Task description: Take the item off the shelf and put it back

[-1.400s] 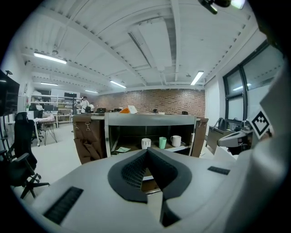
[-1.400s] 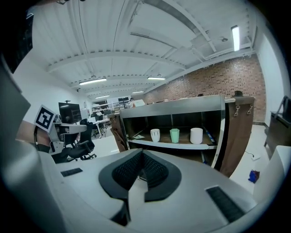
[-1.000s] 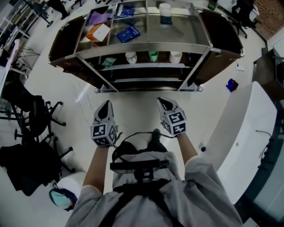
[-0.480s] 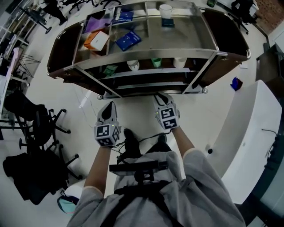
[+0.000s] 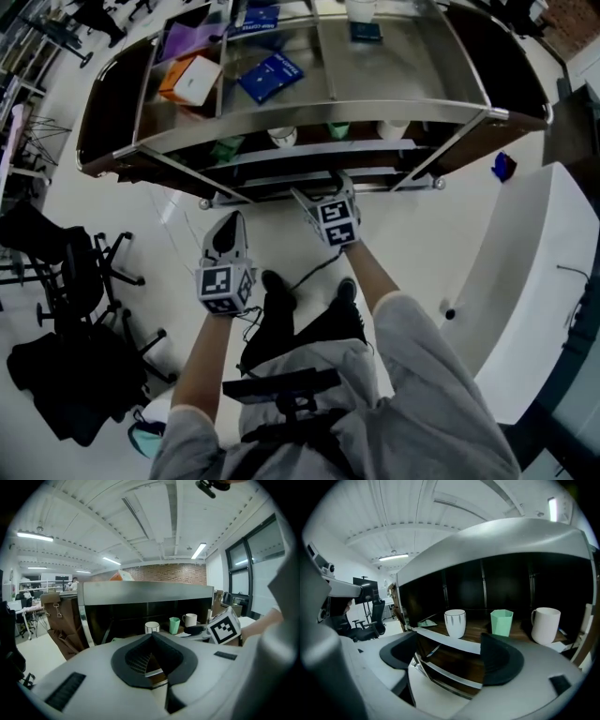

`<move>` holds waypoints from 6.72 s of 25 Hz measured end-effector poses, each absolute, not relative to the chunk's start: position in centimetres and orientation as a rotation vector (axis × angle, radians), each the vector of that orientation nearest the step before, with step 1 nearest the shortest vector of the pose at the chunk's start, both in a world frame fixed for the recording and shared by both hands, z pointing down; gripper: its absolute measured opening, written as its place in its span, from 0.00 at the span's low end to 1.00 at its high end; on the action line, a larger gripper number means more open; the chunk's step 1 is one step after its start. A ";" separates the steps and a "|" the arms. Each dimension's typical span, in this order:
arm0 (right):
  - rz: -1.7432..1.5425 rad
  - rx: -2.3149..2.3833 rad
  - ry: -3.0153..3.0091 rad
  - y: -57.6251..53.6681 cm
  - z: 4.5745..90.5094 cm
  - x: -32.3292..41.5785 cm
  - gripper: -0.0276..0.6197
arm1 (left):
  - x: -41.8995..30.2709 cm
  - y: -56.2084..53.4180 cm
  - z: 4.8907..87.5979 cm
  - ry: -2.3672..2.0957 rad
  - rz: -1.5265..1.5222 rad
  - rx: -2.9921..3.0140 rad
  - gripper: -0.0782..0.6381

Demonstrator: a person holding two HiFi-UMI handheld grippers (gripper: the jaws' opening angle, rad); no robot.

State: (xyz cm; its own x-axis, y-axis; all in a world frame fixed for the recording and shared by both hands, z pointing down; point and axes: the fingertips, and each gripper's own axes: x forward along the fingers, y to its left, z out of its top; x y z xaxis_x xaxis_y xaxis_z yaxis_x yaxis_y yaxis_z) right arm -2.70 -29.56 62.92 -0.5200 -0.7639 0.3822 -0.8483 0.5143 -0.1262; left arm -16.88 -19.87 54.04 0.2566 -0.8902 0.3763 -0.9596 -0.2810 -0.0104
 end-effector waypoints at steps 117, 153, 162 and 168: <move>0.190 1.424 -2.523 -16.6 49.1 2.8 0.62 | -19.3 -14.9 48.5 -1.778 0.409 2.323 0.12; 0.189 1.397 -2.475 -36.8 62.2 -7.2 0.62 | -19.0 -28.4 58.3 -1.726 0.466 2.332 0.12; 0.175 1.420 -2.491 -40.6 63.3 -9.4 0.62 | -19.8 -31.1 60.0 -1.751 0.470 2.341 0.12; 0.177 1.437 -2.486 -42.3 63.8 -9.9 0.62 | -19.8 -31.9 60.5 -1.762 0.455 2.334 0.12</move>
State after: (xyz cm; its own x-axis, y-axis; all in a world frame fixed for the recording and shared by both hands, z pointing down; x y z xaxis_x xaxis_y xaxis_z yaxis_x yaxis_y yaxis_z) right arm -9.91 -42.32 63.84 -0.4749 -0.8322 0.2863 -0.8644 0.5021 0.0258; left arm -19.78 -31.92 60.53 0.2503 -0.9033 0.3484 -0.9590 -0.2807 -0.0387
